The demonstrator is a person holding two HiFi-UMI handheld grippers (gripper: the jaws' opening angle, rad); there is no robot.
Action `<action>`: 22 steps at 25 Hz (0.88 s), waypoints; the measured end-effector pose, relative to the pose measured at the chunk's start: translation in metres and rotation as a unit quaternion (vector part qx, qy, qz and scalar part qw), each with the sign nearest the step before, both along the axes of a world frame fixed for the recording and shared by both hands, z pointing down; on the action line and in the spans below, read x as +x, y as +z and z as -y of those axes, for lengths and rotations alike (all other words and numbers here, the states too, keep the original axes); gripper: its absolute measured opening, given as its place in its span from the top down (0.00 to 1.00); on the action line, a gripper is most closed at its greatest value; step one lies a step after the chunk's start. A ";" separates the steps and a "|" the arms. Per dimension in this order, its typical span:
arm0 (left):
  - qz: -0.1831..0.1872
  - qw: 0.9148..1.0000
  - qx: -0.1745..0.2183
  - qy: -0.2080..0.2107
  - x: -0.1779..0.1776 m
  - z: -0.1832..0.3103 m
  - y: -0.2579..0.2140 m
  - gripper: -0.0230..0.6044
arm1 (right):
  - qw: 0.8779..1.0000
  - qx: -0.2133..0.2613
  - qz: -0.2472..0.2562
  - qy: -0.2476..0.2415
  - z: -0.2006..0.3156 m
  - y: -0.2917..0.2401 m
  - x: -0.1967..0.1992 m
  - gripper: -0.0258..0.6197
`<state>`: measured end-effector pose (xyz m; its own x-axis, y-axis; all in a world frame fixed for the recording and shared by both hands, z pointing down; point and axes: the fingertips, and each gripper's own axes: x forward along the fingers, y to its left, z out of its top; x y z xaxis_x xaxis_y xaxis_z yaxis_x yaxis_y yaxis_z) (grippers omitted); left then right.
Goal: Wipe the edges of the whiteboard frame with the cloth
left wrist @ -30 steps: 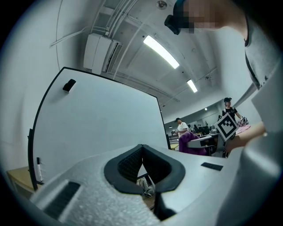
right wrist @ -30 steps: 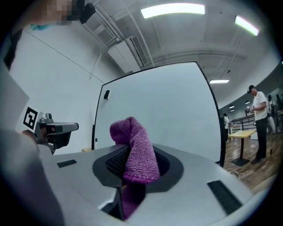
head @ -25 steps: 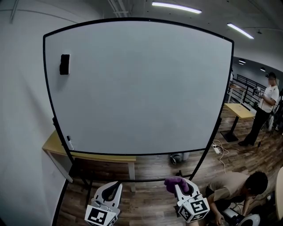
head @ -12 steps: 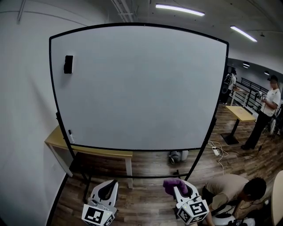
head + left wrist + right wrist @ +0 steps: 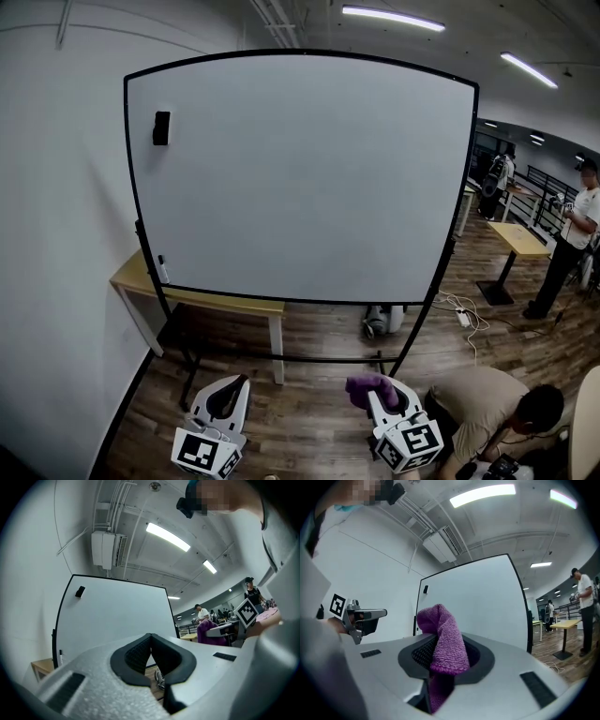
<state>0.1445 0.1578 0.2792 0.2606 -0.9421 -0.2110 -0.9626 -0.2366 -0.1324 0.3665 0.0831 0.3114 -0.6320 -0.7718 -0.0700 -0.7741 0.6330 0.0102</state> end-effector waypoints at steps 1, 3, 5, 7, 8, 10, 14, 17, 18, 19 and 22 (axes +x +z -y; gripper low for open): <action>0.002 1.000 0.006 -0.004 0.001 -0.004 0.000 0.94 | 1.000 0.000 0.002 -0.003 -0.004 -0.001 0.002 0.84; 0.005 1.000 0.012 -0.009 0.005 -0.013 0.000 0.94 | 1.000 0.000 0.007 -0.007 -0.011 -0.001 0.007 0.84; 0.005 1.000 0.013 -0.013 0.010 -0.023 0.001 0.94 | 1.000 -0.001 0.008 -0.011 -0.019 -0.001 0.011 0.84; 0.005 1.000 0.013 -0.016 0.016 -0.031 0.001 0.94 | 1.000 0.000 0.008 -0.016 -0.027 -0.001 0.014 0.84; 0.004 1.000 0.013 -0.017 0.018 -0.035 0.000 0.94 | 1.000 0.001 0.007 -0.020 -0.031 -0.001 0.016 0.84; 0.003 1.000 0.015 -0.019 0.022 -0.042 -0.001 0.94 | 1.000 0.002 0.006 -0.026 -0.039 -0.001 0.017 0.84; 0.004 1.000 0.019 -0.021 0.026 -0.052 -0.003 0.94 | 0.999 0.007 0.002 -0.031 -0.049 -0.002 0.019 0.84; 0.003 0.999 0.021 -0.025 0.029 -0.057 -0.002 0.94 | 0.999 0.007 0.005 -0.033 -0.053 -0.001 0.024 0.84; 0.003 0.999 0.021 -0.027 0.031 -0.058 -0.002 0.94 | 0.999 0.007 0.006 -0.033 -0.054 -0.001 0.026 0.84; 0.003 0.999 0.021 -0.028 0.032 -0.060 -0.001 0.94 | 0.999 0.007 0.007 -0.033 -0.055 0.000 0.028 0.84; 0.002 0.999 0.020 -0.030 0.032 -0.062 -0.001 0.94 | 0.999 0.007 0.006 -0.032 -0.056 -0.001 0.030 0.84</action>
